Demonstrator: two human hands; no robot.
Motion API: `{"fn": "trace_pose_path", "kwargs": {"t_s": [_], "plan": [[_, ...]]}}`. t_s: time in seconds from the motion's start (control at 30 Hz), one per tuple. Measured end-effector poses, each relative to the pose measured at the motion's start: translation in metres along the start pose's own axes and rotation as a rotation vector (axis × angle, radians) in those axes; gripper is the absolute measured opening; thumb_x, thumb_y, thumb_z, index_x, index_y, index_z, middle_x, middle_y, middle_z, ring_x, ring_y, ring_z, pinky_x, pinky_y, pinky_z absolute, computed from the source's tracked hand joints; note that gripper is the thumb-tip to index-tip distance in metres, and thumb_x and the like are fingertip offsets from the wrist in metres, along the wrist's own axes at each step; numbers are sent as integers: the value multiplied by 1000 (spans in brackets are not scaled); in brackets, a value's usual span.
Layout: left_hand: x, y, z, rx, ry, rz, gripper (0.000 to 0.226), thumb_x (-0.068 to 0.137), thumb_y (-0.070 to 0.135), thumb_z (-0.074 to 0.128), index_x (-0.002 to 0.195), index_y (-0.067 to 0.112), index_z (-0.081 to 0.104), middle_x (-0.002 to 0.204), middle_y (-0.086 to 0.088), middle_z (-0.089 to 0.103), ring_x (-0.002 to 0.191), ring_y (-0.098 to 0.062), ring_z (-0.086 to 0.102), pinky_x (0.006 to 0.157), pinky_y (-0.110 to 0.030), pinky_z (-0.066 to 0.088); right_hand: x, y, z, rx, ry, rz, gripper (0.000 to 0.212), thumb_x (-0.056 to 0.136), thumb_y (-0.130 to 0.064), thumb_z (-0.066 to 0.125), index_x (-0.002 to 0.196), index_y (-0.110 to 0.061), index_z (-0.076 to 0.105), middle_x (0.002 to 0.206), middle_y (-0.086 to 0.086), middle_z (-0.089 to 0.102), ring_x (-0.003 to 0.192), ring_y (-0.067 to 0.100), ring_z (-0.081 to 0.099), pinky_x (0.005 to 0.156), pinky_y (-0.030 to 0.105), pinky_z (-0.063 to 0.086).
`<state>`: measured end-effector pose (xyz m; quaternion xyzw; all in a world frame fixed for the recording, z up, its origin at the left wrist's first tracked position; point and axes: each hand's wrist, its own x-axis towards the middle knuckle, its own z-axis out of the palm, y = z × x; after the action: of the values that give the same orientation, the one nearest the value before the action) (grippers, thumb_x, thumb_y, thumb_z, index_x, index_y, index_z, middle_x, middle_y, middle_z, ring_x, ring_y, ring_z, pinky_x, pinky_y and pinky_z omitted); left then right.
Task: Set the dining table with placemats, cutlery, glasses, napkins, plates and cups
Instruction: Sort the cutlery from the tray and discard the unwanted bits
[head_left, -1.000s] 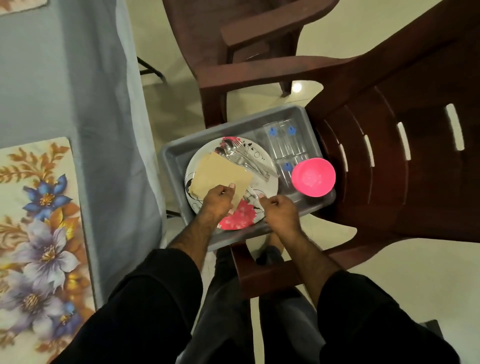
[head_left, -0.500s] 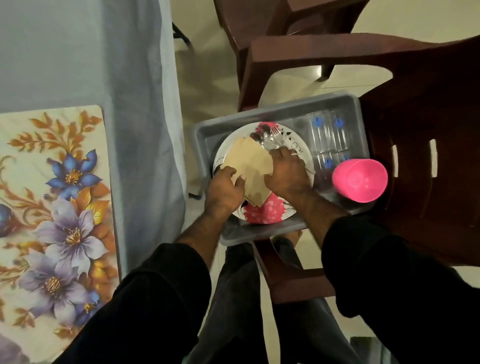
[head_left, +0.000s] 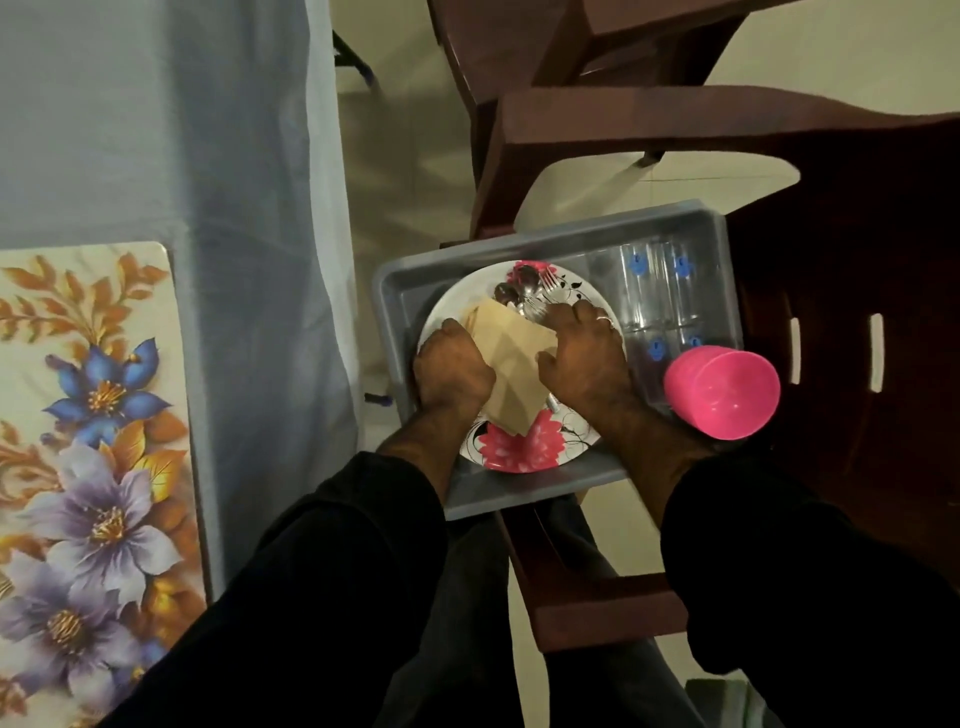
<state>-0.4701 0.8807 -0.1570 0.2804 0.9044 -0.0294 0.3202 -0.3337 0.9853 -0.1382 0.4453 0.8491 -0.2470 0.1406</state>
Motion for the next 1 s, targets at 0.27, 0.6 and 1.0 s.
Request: {"fn": "trace_pose_path", "kwargs": {"t_s": [0.27, 0.6, 1.0], "plan": [[4, -14, -17, -377, -149, 377, 17, 76, 13, 74, 73, 24, 62, 71, 6, 59, 71, -21, 63, 62, -29, 38, 5, 13, -21, 305, -131, -109, 76, 67, -39, 73, 139, -19, 58, 132, 6, 61, 117, 31, 61, 98, 41, 53], [29, 45, -79, -744, -211, 215, 46, 73, 8, 95, 113, 16, 73, 103, 0, 79, 94, -19, 76, 83, -42, 65, 26, 50, -93, 664, 29, 195, 30, 85, -14, 82, 114, -14, 77, 99, 2, 77, 93, 21, 73, 83, 35, 61], [7, 168, -22, -634, -299, 184, 22, 88, 19, 84, 102, 25, 68, 98, -5, 76, 95, -26, 75, 90, -47, 63, 18, 167, -124, 181, 23, 388, 34, 82, -21, 78, 112, -7, 69, 111, 18, 71, 100, 40, 69, 78, 40, 56]]}}
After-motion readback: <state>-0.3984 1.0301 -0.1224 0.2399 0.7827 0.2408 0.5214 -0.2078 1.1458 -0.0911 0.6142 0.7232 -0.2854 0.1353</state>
